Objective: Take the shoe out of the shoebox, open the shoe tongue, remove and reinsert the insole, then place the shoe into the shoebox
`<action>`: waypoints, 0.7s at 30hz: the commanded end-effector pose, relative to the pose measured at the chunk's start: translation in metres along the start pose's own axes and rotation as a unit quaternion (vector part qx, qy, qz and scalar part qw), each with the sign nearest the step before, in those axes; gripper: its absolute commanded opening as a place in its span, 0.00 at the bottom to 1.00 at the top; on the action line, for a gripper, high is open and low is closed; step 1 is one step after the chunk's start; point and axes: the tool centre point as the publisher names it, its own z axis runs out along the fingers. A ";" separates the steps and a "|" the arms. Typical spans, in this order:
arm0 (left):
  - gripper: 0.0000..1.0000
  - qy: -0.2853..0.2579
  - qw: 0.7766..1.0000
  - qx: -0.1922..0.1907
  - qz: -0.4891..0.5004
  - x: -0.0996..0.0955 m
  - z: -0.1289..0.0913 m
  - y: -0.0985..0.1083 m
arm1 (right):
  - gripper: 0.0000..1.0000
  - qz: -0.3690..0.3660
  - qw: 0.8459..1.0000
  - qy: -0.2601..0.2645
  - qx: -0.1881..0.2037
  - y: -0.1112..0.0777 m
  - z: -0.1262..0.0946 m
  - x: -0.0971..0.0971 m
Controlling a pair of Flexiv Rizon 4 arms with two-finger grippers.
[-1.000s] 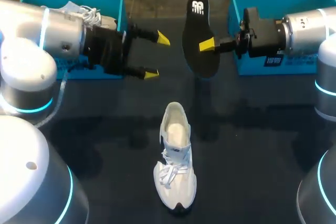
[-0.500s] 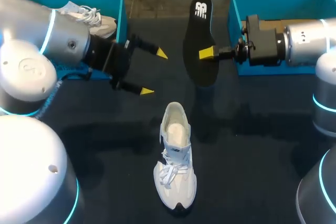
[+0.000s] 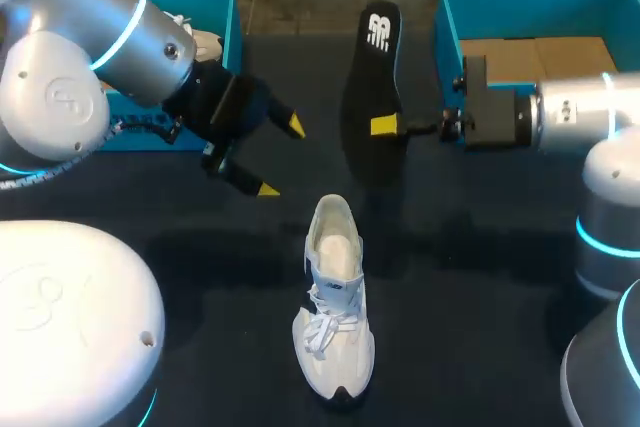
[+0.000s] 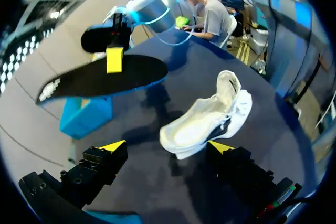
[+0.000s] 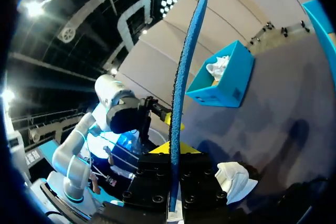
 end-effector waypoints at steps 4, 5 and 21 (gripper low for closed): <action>1.00 0.020 0.995 -0.061 -0.078 0.002 -0.004 0.000 | 0.00 0.001 1.000 -0.006 -0.023 -0.007 0.009 0.000; 1.00 0.020 0.995 -0.061 -0.078 0.002 -0.004 0.000 | 0.00 0.001 1.000 -0.006 -0.023 -0.007 0.009 0.000; 1.00 0.067 0.986 -0.104 -0.115 0.046 0.040 0.013 | 0.00 -0.019 0.999 0.013 -0.023 -0.042 0.044 -0.039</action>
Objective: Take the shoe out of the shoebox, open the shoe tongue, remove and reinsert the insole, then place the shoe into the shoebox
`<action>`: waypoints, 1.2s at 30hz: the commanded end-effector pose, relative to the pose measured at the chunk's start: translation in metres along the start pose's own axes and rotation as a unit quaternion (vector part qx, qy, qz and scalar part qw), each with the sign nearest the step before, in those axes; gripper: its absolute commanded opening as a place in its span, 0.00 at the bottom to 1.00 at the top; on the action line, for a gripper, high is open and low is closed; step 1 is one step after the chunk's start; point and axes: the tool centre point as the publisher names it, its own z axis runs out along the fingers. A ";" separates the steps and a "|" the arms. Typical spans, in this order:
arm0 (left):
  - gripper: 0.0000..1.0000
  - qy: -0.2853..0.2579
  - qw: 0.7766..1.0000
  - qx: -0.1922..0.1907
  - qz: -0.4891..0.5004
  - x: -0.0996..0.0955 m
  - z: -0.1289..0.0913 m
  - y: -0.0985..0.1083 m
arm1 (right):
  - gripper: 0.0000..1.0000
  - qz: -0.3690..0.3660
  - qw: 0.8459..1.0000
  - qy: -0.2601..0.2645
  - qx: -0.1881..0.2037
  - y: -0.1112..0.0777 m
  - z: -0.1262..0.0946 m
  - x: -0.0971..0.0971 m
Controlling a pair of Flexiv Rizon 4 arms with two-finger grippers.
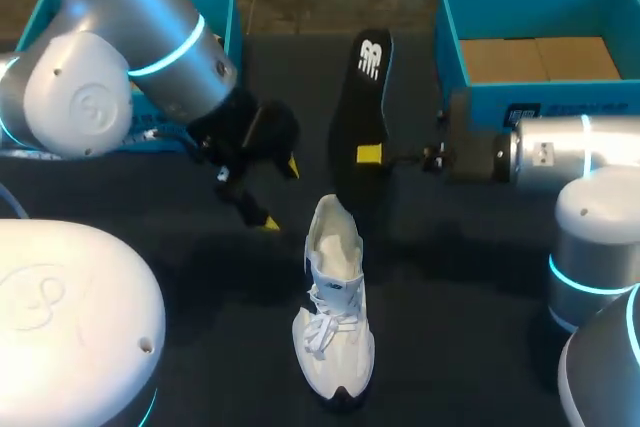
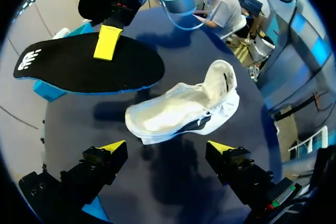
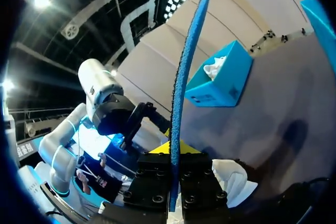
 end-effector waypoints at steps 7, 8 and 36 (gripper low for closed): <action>1.00 -0.006 1.000 -0.012 -0.018 0.006 0.016 0.006 | 0.00 0.002 1.000 0.027 -0.010 -0.011 0.021 -0.020; 1.00 -0.006 1.000 -0.012 -0.018 0.006 0.016 0.006 | 0.00 0.002 1.000 0.027 -0.010 -0.011 0.021 -0.020; 1.00 0.004 0.999 0.018 -0.044 0.014 0.063 0.026 | 0.00 -0.033 0.999 0.020 -0.013 -0.028 0.032 -0.032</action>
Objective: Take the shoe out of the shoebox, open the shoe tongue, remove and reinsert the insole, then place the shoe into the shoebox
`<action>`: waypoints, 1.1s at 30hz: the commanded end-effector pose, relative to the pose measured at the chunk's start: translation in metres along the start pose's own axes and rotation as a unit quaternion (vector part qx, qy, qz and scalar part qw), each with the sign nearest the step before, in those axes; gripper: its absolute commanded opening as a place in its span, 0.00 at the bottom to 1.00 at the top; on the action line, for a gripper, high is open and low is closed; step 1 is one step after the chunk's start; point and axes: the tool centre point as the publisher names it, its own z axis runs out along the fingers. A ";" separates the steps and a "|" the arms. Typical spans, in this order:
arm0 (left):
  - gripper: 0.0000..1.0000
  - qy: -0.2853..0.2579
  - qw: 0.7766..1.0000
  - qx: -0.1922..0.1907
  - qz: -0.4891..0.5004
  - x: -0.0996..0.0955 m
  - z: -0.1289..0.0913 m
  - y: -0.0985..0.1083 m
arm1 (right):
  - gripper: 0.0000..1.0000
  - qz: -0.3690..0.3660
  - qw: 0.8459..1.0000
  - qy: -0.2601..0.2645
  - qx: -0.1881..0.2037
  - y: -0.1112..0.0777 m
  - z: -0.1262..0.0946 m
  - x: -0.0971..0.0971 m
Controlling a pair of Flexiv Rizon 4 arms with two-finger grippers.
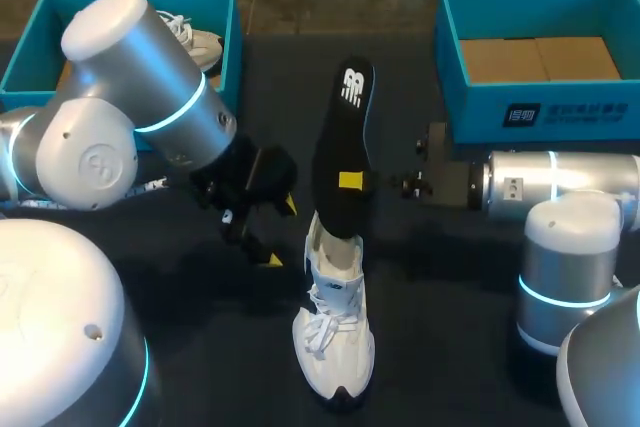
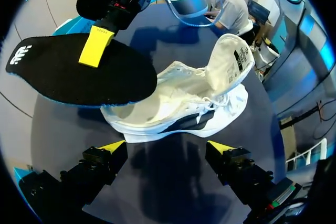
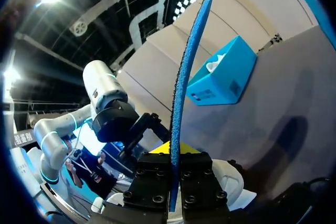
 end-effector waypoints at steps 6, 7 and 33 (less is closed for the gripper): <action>1.00 0.002 1.000 0.006 -0.019 -0.015 0.016 0.002 | 0.00 -0.011 1.000 0.001 -0.003 -0.002 0.008 -0.008; 1.00 0.000 1.000 0.005 -0.026 -0.017 0.017 0.001 | 0.00 -0.016 1.000 0.000 -0.005 -0.002 0.008 -0.009; 1.00 0.005 0.999 0.003 -0.035 -0.025 0.029 -0.005 | 0.00 -0.038 0.999 0.005 -0.010 -0.005 0.013 -0.019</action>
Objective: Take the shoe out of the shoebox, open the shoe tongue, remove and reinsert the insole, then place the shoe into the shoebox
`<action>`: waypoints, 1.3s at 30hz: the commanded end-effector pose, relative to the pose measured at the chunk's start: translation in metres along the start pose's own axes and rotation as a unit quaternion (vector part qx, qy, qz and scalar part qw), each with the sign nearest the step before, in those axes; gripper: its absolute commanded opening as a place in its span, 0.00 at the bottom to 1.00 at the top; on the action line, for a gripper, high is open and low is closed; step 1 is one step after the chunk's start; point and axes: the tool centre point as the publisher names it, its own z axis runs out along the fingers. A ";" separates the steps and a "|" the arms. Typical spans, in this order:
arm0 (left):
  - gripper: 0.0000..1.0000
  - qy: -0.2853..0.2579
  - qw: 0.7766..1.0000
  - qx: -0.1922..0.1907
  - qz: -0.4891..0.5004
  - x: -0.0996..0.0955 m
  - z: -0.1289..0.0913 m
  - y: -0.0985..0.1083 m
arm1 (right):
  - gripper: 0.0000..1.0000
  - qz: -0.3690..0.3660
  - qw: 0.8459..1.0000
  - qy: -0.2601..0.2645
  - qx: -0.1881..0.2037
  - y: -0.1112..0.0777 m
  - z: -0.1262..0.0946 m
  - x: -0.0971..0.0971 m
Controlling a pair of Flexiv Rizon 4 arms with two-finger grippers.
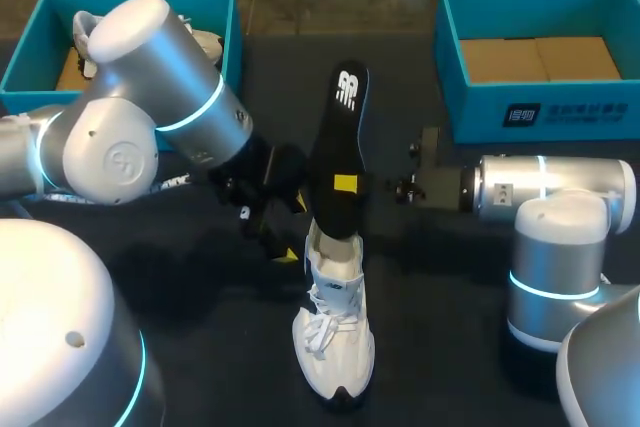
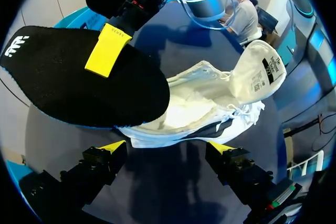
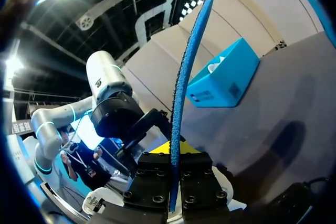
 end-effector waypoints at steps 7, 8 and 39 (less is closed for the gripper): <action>1.00 0.001 1.000 -0.001 0.000 -0.003 0.005 -0.001 | 0.00 -0.008 1.000 -0.010 -0.023 -0.006 -0.002 -0.003; 1.00 0.001 1.000 -0.001 0.000 -0.003 0.005 -0.001 | 0.00 -0.007 1.000 -0.008 -0.029 -0.006 -0.003 -0.004; 1.00 0.001 1.000 -0.001 0.000 -0.003 0.005 -0.001 | 0.00 -0.025 0.998 0.036 -0.044 -0.042 -0.001 -0.003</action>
